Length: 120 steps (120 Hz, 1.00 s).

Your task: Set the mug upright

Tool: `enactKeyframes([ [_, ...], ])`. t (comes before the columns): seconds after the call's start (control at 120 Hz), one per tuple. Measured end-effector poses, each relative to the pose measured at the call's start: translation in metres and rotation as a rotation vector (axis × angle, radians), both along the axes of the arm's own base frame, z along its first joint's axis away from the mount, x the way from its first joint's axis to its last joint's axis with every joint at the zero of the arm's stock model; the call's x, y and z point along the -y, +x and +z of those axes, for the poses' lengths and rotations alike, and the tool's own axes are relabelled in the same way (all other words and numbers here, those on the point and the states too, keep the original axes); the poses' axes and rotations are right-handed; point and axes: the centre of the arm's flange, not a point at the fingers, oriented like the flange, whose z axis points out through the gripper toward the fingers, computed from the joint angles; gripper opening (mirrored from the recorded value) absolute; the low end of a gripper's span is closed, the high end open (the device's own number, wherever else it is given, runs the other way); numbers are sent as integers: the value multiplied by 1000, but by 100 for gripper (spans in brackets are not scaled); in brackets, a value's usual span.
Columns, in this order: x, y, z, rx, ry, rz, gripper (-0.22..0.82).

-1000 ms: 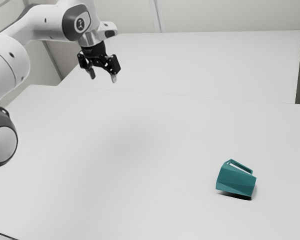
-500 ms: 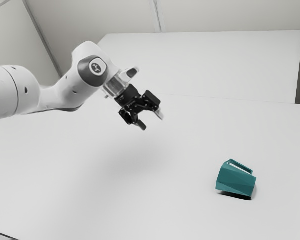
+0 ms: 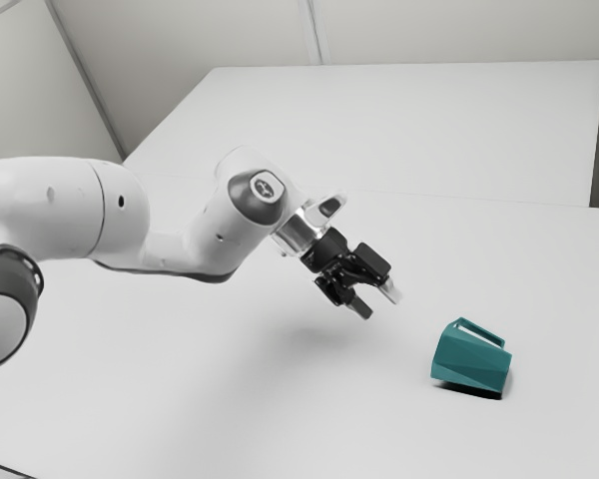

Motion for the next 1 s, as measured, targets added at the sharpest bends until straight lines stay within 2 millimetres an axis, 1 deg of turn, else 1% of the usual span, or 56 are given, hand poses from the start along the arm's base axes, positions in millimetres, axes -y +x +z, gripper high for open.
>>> enactKeyframes([
  [0.208, 20, -1, -38, 19, -53, -37, 60],
  [0.333, 38, -2, -50, 41, -91, -57, 60],
  [0.417, 48, -5, -52, 57, -122, -58, 60],
  [0.7, 72, -13, -47, 105, -196, -72, 60],
  [0.892, 80, -17, -50, 124, -217, -89, 60],
  [1.0, 81, -18, -57, 125, -225, -88, 60],
])
